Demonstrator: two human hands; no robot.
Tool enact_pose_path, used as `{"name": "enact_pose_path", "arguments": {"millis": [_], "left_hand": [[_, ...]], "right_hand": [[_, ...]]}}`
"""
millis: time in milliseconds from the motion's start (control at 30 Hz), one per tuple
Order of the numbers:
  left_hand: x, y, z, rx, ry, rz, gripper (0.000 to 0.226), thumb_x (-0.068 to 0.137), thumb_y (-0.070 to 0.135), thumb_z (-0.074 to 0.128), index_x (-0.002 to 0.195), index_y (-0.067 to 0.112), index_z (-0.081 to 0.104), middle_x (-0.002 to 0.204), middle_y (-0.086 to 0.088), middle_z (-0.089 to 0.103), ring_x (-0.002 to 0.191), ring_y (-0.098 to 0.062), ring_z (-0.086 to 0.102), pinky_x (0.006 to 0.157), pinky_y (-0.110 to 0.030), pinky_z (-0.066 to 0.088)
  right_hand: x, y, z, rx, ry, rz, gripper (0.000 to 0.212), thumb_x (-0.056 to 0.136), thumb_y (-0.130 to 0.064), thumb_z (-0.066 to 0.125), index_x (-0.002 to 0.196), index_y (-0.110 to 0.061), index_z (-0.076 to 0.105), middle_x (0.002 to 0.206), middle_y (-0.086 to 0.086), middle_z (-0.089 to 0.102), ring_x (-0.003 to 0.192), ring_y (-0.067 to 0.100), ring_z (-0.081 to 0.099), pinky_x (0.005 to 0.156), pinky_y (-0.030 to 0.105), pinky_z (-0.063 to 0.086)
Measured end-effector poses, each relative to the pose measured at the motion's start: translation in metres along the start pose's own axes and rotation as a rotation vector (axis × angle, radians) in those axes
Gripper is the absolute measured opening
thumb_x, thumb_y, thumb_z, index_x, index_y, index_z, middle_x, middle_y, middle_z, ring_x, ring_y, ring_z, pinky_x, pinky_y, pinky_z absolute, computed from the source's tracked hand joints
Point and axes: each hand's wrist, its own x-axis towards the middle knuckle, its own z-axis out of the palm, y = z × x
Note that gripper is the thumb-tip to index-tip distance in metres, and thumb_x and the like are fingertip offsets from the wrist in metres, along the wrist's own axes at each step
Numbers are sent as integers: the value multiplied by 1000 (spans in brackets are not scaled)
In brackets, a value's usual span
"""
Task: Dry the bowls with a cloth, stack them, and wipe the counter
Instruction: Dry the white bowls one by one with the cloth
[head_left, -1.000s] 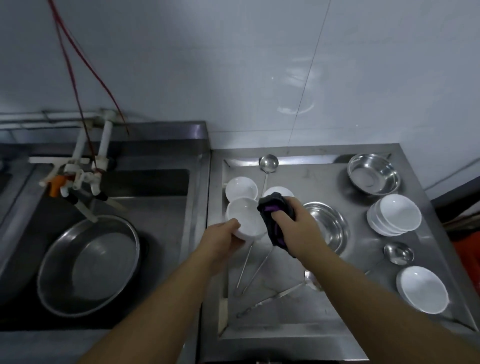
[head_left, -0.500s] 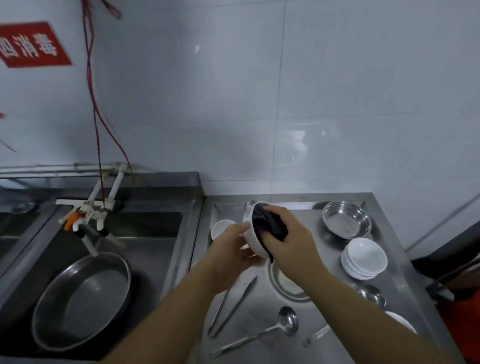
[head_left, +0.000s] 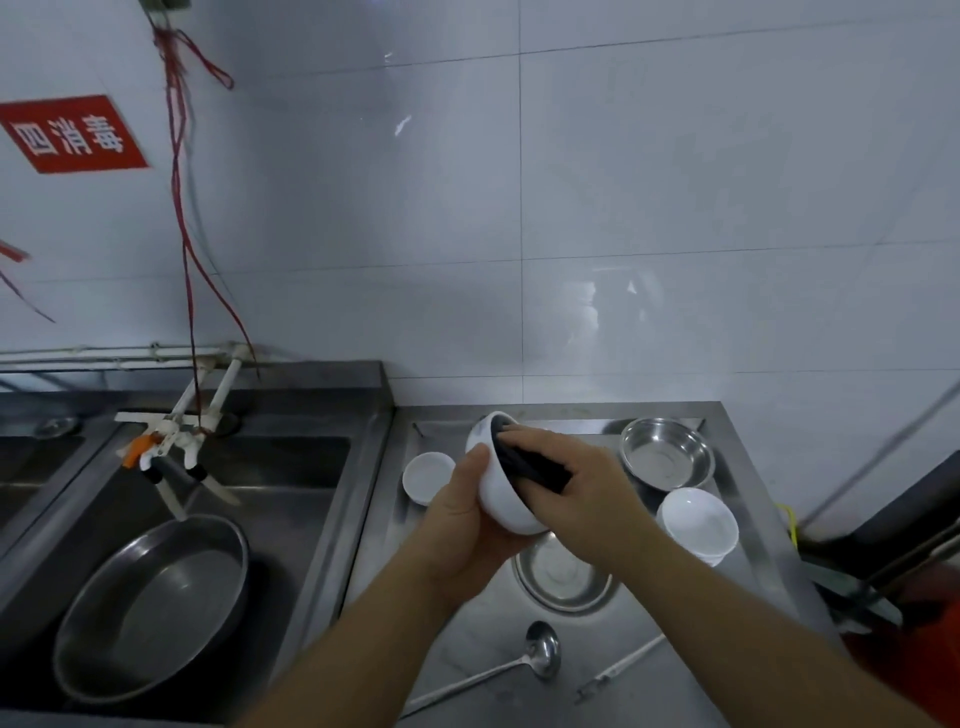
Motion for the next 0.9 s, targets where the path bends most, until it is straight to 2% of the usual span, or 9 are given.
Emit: {"name": "enact_pose_path", "arguments": {"millis": [200, 300, 400, 467, 600, 667, 767, 833, 900], "left_hand": [[-4, 21, -5, -80, -17, 22, 76, 87, 61, 63, 147, 16, 57, 143, -21, 65, 130, -38, 64, 100, -57, 55], [-5, 37, -20, -17, -6, 80, 76, 81, 59, 75, 141, 15, 62, 137, -22, 68, 128, -42, 65, 110, -67, 47], [-4, 58, -38, 163, -2, 164, 87, 77, 55, 77, 145, 6, 55, 135, -30, 66, 124, -47, 66, 103, -67, 53], [-2, 67, -50, 250, -20, 184, 93, 75, 54, 75, 148, 3, 47, 138, -33, 61, 125, -51, 63, 102, -68, 53], [-2, 80, -79, 329, -102, 198, 94, 72, 49, 81, 149, 9, 45, 139, -30, 60, 122, -46, 66, 92, -50, 61], [-3, 83, -91, 356, -146, 182, 104, 68, 57, 90, 148, 9, 46, 138, -29, 61, 120, -45, 67, 92, -49, 60], [-4, 87, -106, 358, -236, 152, 103, 71, 63, 89, 149, 12, 46, 140, -31, 57, 122, -49, 63, 97, -61, 56], [-5, 84, -114, 355, -280, 135, 103, 77, 61, 85, 153, 10, 41, 144, -37, 51, 128, -59, 55, 102, -75, 48], [-7, 82, -116, 346, -289, 133, 106, 79, 61, 84, 157, 8, 35, 146, -41, 46, 131, -64, 49, 105, -77, 44]], "right_hand": [[21, -31, 1, -300, -87, -157, 47, 95, -11, 69, 136, -35, 70, 140, -20, 66, 127, -3, 60, 105, 11, 43], [37, -56, 11, -392, -156, -103, 39, 98, -16, 63, 130, -36, 72, 120, -15, 76, 103, 6, 70, 89, 24, 55], [55, -76, 26, -565, -244, 6, 26, 98, -25, 55, 115, -30, 74, 92, -5, 76, 79, 15, 68, 72, 33, 57], [62, -82, 31, -544, -301, 141, 23, 96, -27, 53, 104, -23, 74, 84, -1, 74, 76, 18, 69, 73, 37, 59], [61, -84, 43, -126, -311, 431, 28, 85, -22, 56, 102, -18, 78, 99, 10, 78, 96, 32, 75, 92, 50, 62], [57, -84, 51, 169, -261, 533, 28, 82, -17, 60, 101, -21, 80, 100, 11, 80, 96, 31, 77, 92, 47, 63], [50, -84, 66, 504, -180, 619, 25, 85, -7, 62, 93, -17, 83, 95, 14, 80, 85, 27, 77, 82, 41, 65], [46, -81, 74, 695, -127, 667, 25, 84, -8, 66, 102, -8, 81, 102, 19, 77, 92, 31, 75, 87, 44, 63], [41, -79, 86, 951, -68, 721, 35, 82, -13, 69, 113, 1, 77, 112, 25, 75, 102, 37, 74, 89, 46, 63]]}}
